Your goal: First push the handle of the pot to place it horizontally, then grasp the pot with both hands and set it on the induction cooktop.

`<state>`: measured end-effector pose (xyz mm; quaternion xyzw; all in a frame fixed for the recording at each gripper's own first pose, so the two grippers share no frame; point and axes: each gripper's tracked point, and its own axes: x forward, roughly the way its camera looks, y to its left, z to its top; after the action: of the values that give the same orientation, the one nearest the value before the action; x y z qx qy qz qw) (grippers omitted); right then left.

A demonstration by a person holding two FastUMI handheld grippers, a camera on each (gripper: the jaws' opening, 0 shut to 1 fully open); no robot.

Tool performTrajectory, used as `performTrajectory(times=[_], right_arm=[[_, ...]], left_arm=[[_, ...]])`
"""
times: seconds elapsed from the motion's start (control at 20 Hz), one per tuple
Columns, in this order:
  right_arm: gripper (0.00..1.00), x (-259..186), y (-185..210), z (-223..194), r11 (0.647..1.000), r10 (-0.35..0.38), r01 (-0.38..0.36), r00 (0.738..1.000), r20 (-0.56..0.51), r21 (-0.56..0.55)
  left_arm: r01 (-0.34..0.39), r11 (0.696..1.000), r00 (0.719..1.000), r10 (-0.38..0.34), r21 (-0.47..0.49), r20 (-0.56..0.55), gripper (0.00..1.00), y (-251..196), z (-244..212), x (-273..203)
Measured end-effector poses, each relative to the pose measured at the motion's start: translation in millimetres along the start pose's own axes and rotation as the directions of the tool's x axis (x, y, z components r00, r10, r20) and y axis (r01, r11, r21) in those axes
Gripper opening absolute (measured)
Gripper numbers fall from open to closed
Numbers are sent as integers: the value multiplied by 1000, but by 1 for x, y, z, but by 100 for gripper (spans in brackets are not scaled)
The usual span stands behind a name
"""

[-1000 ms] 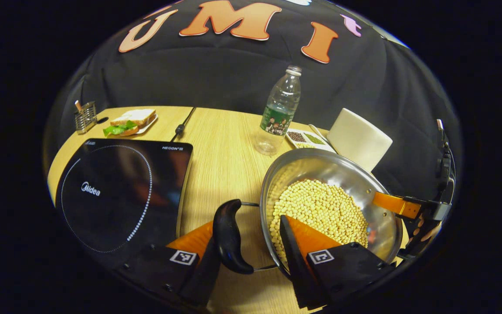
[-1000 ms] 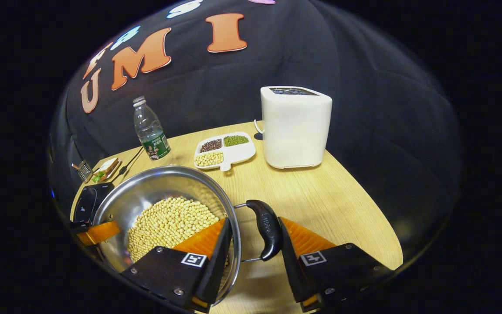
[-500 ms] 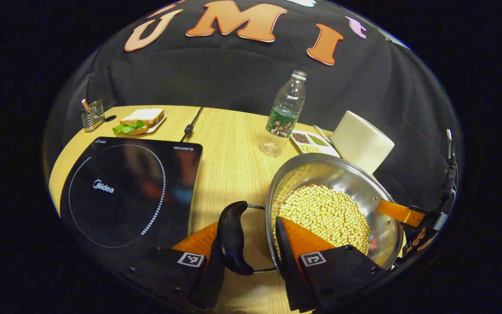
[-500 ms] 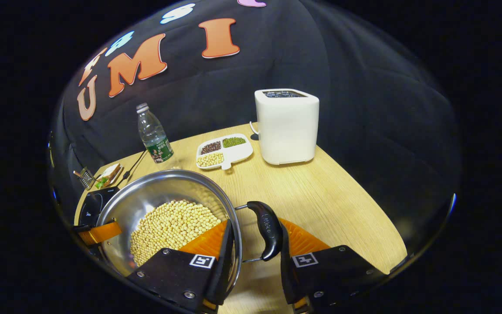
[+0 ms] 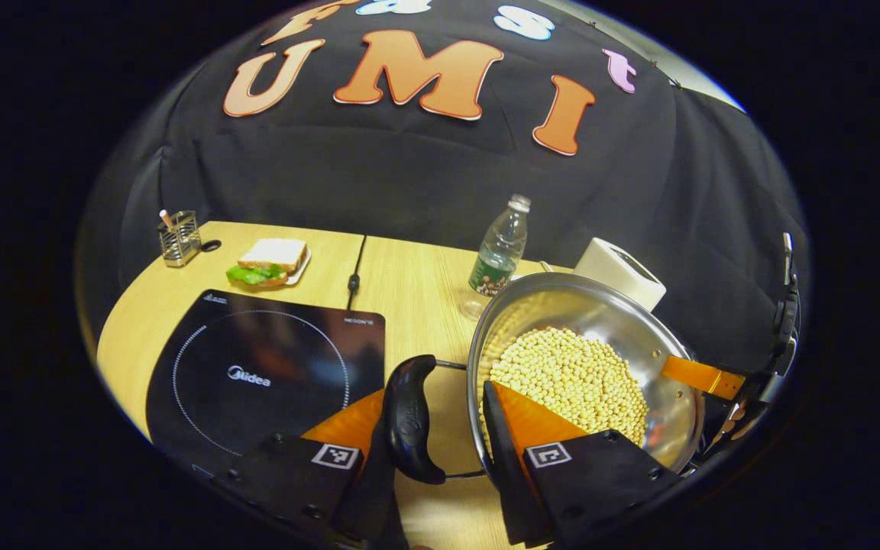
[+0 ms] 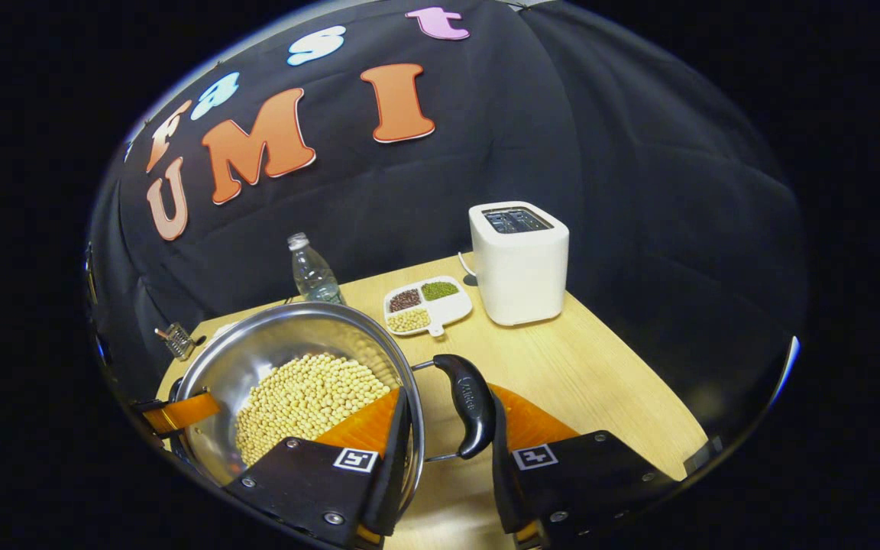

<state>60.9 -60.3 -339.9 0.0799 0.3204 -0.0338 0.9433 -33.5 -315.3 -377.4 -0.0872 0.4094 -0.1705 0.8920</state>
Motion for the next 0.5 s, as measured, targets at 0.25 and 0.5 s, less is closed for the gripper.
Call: performTrajectory(times=[0.25,0.5], right_arm=[[50,-17,40,15,999,31,-32,999,28,12],[50,-26,83,24,998,63,-62,997,43,-22]], left_arm=[[-15,1000,999,15,-15,49,65,31,27,-27],[-34,998,996,38,-45,77,67,71,42,-48]])
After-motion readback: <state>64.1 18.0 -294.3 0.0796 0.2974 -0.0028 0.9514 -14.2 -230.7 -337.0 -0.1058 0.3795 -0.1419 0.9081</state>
